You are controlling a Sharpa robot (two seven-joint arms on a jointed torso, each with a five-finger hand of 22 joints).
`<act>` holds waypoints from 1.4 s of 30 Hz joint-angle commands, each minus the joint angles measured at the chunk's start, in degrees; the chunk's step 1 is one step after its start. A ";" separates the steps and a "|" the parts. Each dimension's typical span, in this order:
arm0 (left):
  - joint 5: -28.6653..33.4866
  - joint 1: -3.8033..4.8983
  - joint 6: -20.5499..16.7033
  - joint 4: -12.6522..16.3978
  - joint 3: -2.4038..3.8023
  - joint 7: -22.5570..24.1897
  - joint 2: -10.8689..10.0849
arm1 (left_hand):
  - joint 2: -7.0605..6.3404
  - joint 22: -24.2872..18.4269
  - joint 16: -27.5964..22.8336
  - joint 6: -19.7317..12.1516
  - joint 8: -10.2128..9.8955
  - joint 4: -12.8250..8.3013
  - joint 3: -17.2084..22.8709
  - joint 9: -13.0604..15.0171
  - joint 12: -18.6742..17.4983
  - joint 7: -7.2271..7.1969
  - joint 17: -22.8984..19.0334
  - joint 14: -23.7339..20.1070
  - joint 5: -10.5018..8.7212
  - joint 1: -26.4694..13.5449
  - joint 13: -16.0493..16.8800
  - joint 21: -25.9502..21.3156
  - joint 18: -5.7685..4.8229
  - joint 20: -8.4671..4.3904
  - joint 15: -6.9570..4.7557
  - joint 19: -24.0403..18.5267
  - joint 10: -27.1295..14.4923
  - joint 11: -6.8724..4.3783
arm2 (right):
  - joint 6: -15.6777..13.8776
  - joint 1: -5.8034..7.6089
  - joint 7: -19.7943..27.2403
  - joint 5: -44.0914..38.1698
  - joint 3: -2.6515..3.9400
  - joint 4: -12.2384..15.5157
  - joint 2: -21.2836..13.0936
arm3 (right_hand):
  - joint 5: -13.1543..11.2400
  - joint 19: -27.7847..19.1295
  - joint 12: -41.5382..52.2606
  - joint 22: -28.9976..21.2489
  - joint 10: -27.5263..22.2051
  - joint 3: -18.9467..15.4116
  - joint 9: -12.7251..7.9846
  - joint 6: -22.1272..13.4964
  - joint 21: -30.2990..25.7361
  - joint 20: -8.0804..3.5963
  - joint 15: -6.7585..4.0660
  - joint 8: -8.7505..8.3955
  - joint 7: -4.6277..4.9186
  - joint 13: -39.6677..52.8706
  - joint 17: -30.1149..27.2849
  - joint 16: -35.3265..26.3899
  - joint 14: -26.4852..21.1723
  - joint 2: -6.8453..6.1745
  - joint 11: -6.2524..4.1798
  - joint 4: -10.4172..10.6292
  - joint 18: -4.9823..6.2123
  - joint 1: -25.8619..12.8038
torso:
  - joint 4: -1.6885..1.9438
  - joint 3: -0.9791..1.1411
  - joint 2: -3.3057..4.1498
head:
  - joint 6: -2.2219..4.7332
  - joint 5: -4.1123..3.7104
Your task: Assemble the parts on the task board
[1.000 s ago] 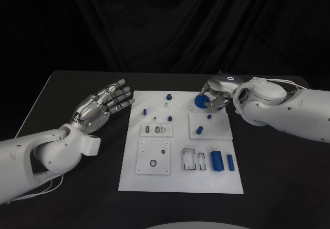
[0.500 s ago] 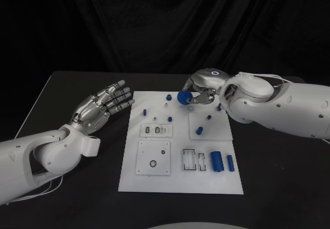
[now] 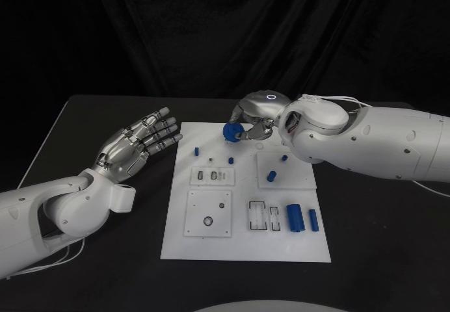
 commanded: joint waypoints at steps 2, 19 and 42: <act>0.11 -0.04 0.23 0.17 0.03 9.66 0.11 | -0.40 -0.06 0.35 0.08 0.06 -0.01 0.26 0.06 0.21 0.14 0.07 0.07 0.26 -0.24 0.03 -0.01 -0.76 0.28 0.32 0.12 0.21 0.29 | 1.50 -0.54 -0.12 0.14 0.05 -1.05 1.01 | -0.39 3.26 0.16 11.11 6.02 0.00 16.19 1.37 -0.25 -0.28 -0.16 2.75 -1.91 15.05 11.77 -0.20 5.26 0.30 -0.27 0.32 -0.56 -0.27 | -0.09 0.04 0.03 | -0.28 0.21; 0.27 -0.04 0.27 0.04 0.03 9.41 0.39 | -0.44 -0.05 0.44 0.10 0.06 -0.07 0.38 0.07 0.27 0.16 0.08 0.14 0.29 -0.31 0.04 0.02 -0.81 0.29 0.37 0.17 0.25 0.30 | 3.72 -1.23 -0.95 0.16 0.06 -3.91 4.35 | -0.71 3.05 0.16 10.82 6.02 0.27 16.20 0.21 -0.46 -0.13 0.06 1.94 -1.51 15.05 11.45 -0.33 5.18 0.41 0.04 0.16 -0.47 -0.12 | -0.17 0.16 0.07 | -0.57 -0.05; 0.28 -0.04 0.51 -0.63 0.03 8.79 1.02 | -0.52 -0.05 0.55 -0.10 0.01 -0.24 0.68 0.04 0.26 0.20 0.09 0.21 0.34 -0.46 0.02 0.03 -0.92 0.30 0.48 0.18 0.21 0.37 | 7.38 -1.66 -0.53 0.16 0.06 -4.39 4.89 | -4.07 2.30 0.16 9.81 6.02 1.57 11.50 -9.56 -1.44 -0.11 -0.03 -5.13 -0.41 15.05 8.85 -1.50 4.63 -0.35 -0.22 0.40 -0.11 -0.62 | -0.20 0.14 -0.02 | -1.03 -0.44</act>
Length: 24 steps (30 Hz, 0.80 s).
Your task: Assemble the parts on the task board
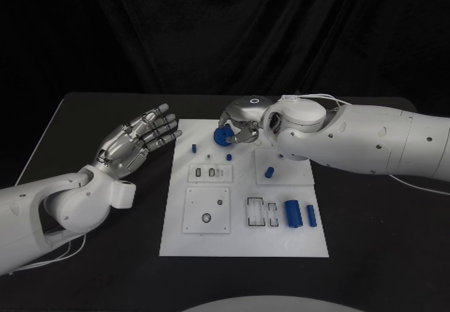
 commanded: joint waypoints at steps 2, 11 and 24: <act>0.08 -0.04 0.54 -0.02 0.03 8.76 0.21 | -0.32 -0.06 0.37 -0.12 -0.02 -0.07 0.57 0.03 0.28 0.27 0.06 0.04 0.35 -0.28 0.01 0.03 -0.98 0.31 0.35 0.18 -0.05 0.20 | 1.46 -0.32 -0.65 -0.07 -0.03 -0.13 0.05 | -1.26 2.21 -0.30 9.70 5.24 0.34 -3.21 -7.66 -0.56 -0.38 -0.87 -0.76 -0.81 13.99 8.67 -0.50 4.63 -0.62 -1.02 -0.36 -0.05 -0.30 | 0.03 0.01 -0.02 | -0.13 -0.08; 0.08 -0.04 0.70 -0.17 0.03 8.65 0.33 | -0.32 -0.05 0.41 -0.19 -0.04 -0.11 0.66 0.02 0.23 0.30 0.06 0.06 0.36 -0.34 -0.01 0.05 -1.02 0.32 0.41 0.20 -0.13 0.22 | 1.60 -0.39 -1.51 -0.07 -0.03 -0.30 0.09 | -1.94 1.81 -2.54 9.14 1.95 0.28 -8.17 -22.19 -1.17 -1.22 -1.65 -1.58 -1.46 9.31 7.68 -1.02 4.44 -0.51 -1.82 -0.80 0.13 0.39 | 0.03 -0.05 0.01 | -0.12 -0.10; 0.08 -0.06 0.71 -0.02 0.04 8.62 -0.34 | -0.31 -0.04 0.51 -0.11 -0.04 -0.17 0.85 0.03 0.27 0.38 0.08 0.12 0.37 -0.44 -0.01 0.08 -1.11 0.33 0.50 0.25 -0.17 0.24 | -5.00 -0.25 0.17 -0.06 0.03 1.38 -3.11 | -2.68 1.72 -2.04 8.97 2.82 -0.40 -6.13 -6.67 -1.49 -0.60 -0.89 1.17 -0.30 10.27 7.09 -1.36 4.35 -0.24 -0.87 0.15 0.19 -0.70 | 0.09 0.00 0.01 | 0.07 0.21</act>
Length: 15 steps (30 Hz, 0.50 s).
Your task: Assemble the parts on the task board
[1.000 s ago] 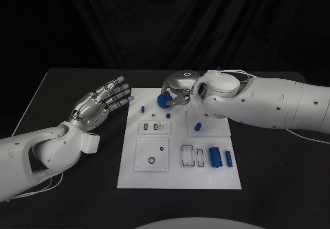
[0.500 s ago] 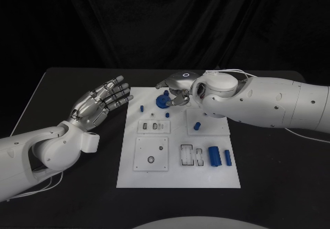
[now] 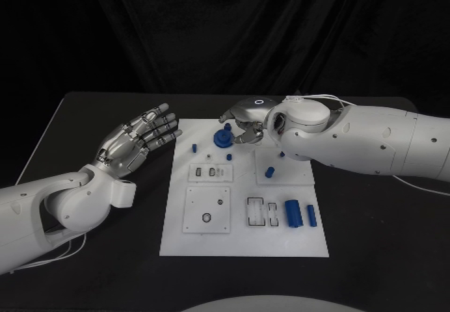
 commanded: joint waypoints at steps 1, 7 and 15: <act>0.05 -0.06 0.60 0.34 0.04 8.62 -0.47 | -0.32 -0.04 0.30 -0.10 -0.04 0.01 0.36 0.03 0.27 0.38 0.09 0.05 0.37 -0.44 -0.01 0.08 -1.10 0.33 0.43 0.25 -0.17 0.24 | -5.98 0.13 0.62 -0.03 0.10 1.38 -1.94 | -0.27 1.77 0.88 9.05 3.43 -0.50 1.54 9.51 -0.35 0.31 0.30 2.10 0.23 11.43 7.01 -0.27 4.38 0.31 0.66 0.78 0.16 -1.01 | -0.01 0.03 0.01 | 0.20 0.21; 0.05 -0.07 0.36 0.57 0.04 8.63 -0.97 | -0.32 -0.04 0.32 0.01 -0.02 -0.01 0.41 0.04 0.30 0.40 0.09 0.06 0.37 -0.47 -0.01 0.08 -1.12 0.33 0.45 0.25 -0.15 0.25 | -10.12 2.10 1.29 1.77 0.15 5.71 -8.00 | -1.55 2.06 2.53 9.41 5.90 -1.24 2.87 16.06 -0.15 0.73 0.78 4.57 0.21 15.09 7.49 -0.05 4.51 0.31 1.22 2.15 0.06 -2.30 | -0.06 0.03 0.00 | 0.12 -0.18; 0.05 -0.12 0.46 0.69 0.03 8.79 -0.83 | -0.33 -0.04 0.36 0.08 0.00 -0.05 0.49 0.05 0.37 0.43 0.10 0.08 0.38 -0.51 0.00 0.09 -1.16 0.33 0.48 0.25 -0.12 0.26 | -12.93 3.61 4.79 5.00 -0.07 10.97 -18.69 | -3.48 2.80 2.53 10.53 5.90 -1.77 3.89 19.63 0.64 0.38 0.07 5.65 -0.96 15.09 8.55 0.44 4.74 0.71 0.10 3.40 -0.25 -2.45 | -0.42 0.17 -0.22 | 0.00 -0.60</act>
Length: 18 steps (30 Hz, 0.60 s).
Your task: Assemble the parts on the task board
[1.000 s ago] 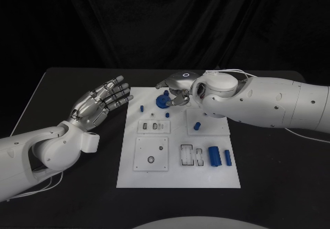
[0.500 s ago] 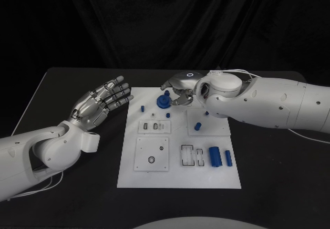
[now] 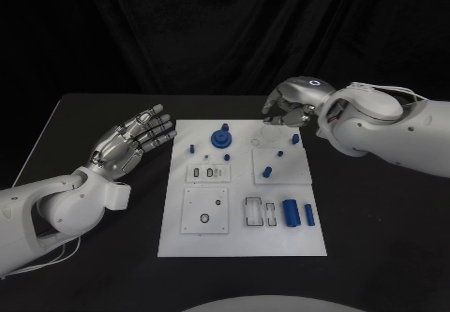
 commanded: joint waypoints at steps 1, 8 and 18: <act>0.02 -0.08 0.53 0.19 0.04 8.76 0.22 | -0.11 -0.04 0.36 0.08 0.00 0.02 0.42 0.05 0.37 0.43 0.05 -0.04 0.38 -0.28 0.00 0.09 -1.16 0.33 0.35 0.25 -0.12 0.26 | -4.60 0.15 3.05 3.21 -0.10 1.06 -2.64 | -0.22 2.85 0.15 10.59 6.00 -0.07 0.02 0.16 0.29 -0.11 -0.41 -0.01 -0.20 15.09 8.58 0.39 4.75 0.20 -0.62 0.43 -0.26 0.08 | -0.24 0.08 -0.17 | -0.06 -0.15; 0.02 -0.13 0.64 0.03 0.04 8.69 0.57 | -0.12 -0.03 0.46 0.23 0.04 -0.04 0.59 0.08 0.43 0.52 0.06 0.02 0.40 -0.38 0.01 0.11 -1.23 0.32 0.41 0.29 -0.10 0.30 | -5.22 -0.79 3.40 4.95 -0.23 3.22 -10.42 | -1.52 2.82 0.15 10.61 6.00 -0.67 -1.09 -2.79 0.24 -0.41 -0.53 -2.54 0.12 15.09 8.40 0.32 4.70 -0.35 -0.58 1.75 -0.26 -0.03 | -0.60 -0.01 -0.54 | 0.15 -0.06; 0.02 -0.17 0.93 -0.37 0.04 8.57 0.95 | -0.12 -0.03 0.46 0.23 0.04 -0.04 0.59 0.08 0.43 0.52 0.06 0.02 0.40 -0.38 0.01 0.11 -1.23 0.32 0.41 0.29 -0.10 0.30 | -2.78 -2.76 1.16 5.29 -0.27 2.68 -12.31 | -3.36 2.73 -0.56 10.58 4.78 -1.50 -2.74 -5.86 0.08 -0.70 -0.87 -5.09 -0.36 13.32 8.00 0.11 4.60 -0.92 -1.00 3.15 -0.22 0.67 | -0.53 -0.04 -0.60 | -0.84 -0.43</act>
